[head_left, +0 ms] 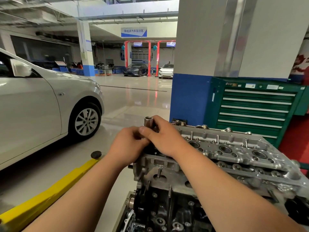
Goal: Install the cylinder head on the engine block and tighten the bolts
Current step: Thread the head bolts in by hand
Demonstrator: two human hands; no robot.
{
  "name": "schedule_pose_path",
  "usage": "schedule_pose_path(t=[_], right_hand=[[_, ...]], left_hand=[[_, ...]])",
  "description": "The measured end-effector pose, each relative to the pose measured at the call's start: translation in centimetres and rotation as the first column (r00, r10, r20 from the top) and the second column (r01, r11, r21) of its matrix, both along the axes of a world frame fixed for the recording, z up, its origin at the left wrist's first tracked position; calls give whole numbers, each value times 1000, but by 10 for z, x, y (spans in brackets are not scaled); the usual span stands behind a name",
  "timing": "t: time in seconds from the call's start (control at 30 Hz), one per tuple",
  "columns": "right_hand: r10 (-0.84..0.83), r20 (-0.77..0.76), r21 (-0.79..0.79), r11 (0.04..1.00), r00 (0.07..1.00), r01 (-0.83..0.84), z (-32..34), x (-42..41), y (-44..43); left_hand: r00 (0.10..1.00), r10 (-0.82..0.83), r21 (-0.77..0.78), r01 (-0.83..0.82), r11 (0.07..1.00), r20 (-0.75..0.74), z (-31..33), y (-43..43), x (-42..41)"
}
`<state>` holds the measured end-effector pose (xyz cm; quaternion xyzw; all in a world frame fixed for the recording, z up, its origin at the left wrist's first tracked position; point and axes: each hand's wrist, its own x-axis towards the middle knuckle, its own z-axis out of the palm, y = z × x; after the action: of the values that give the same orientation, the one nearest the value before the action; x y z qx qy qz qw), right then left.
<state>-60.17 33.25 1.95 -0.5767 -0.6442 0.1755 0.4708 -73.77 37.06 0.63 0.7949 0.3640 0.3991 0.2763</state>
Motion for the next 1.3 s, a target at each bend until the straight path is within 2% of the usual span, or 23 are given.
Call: schedule_pose_path(t=[0.07,0.17,0.2,0.27,0.33,0.43,0.5,0.6,0.67,0.73,0.8,0.93,1.0,1.1,1.2,1.3], right_hand=[[57,-65,-18,998,996,-58,1,2,-2],[39,-21,0,999,999,-39,1,5,-2],[13,-14,2,1000,1000,-13,1,5,-2],[-39,-24,-12,999,999,39,0,5,-1],[-52,-31,-48,998,998,51,-1,5,-1],[0,-46,-85,996,999,-4,-1,4,-2],[25,31,-118,993,999,-22,1,4,-3],[37,117,-145,989,992,-20,3,4,-4],[34,121,-146,989,992,-16,3,5,-4],[34,105,-148,989,994,-18,3,5,-5],[35,82,-127,992,996,-25,3,3,-5],[27,116,-96,995,993,-15,6,-3,-9],[31,100,-124,992,995,-19,7,-2,-10],[17,98,-163,987,995,-1,7,4,-9],[-11,112,-138,990,994,27,6,3,-8],[-42,100,-103,993,994,53,5,0,-7]], left_hand=[[996,-88,-38,87,995,-28,1,2,-5],[980,-140,-91,128,988,-143,4,8,-14],[983,-132,-107,119,987,-124,8,10,-16],[996,-80,-142,84,986,32,17,11,-19],[994,-28,-88,37,995,105,27,8,-15],[996,88,95,-87,992,-7,35,0,-3],[989,128,176,-113,978,-74,39,-1,2],[982,12,161,19,987,-187,45,3,0],[983,-54,84,69,994,-177,47,4,-2],[988,-22,61,32,998,-153,47,2,0],[984,89,109,-73,991,-153,45,-1,4],[968,249,179,-242,954,-20,37,-7,12],[965,238,108,-249,962,105,31,-9,14],[946,165,-40,-160,986,278,22,-13,18],[935,158,-86,-137,987,317,13,-17,26],[914,252,-83,-238,968,318,5,-19,30]])
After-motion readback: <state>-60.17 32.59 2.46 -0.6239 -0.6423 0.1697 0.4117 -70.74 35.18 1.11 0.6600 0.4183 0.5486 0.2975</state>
